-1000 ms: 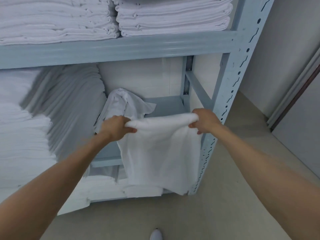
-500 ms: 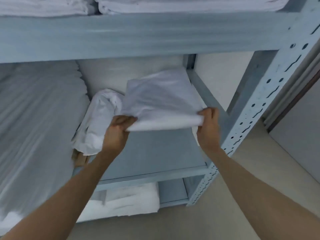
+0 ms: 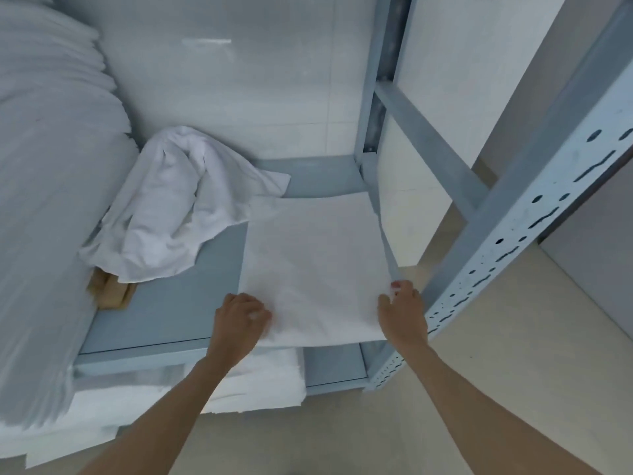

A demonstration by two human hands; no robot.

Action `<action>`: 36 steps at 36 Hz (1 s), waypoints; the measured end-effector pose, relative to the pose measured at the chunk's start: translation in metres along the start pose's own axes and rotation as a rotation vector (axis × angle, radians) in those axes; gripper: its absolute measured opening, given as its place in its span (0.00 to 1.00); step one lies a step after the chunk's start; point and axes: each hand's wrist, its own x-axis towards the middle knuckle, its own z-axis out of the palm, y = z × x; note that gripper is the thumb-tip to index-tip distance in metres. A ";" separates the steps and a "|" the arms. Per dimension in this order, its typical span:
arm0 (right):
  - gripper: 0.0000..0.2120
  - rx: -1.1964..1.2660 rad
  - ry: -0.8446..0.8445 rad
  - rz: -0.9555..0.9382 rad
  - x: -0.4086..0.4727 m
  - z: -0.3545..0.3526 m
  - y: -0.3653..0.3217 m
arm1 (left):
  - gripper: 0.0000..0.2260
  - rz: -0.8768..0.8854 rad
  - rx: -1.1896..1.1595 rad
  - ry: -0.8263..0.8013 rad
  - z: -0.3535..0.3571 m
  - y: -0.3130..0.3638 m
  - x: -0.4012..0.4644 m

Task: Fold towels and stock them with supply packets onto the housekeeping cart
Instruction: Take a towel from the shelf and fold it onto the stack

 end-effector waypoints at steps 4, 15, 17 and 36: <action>0.28 -0.064 -0.067 0.127 0.014 0.009 -0.008 | 0.14 0.077 0.061 0.102 0.011 0.014 0.012; 0.15 -0.084 0.133 0.039 0.038 0.026 -0.003 | 0.26 0.160 0.257 -0.108 0.076 0.036 0.055; 0.14 -0.126 0.152 -0.030 0.048 0.025 -0.003 | 0.26 0.152 0.253 -0.094 0.078 0.039 0.064; 0.28 -0.641 0.056 -0.506 0.071 0.080 -0.019 | 0.31 0.048 0.366 0.020 0.082 0.035 0.084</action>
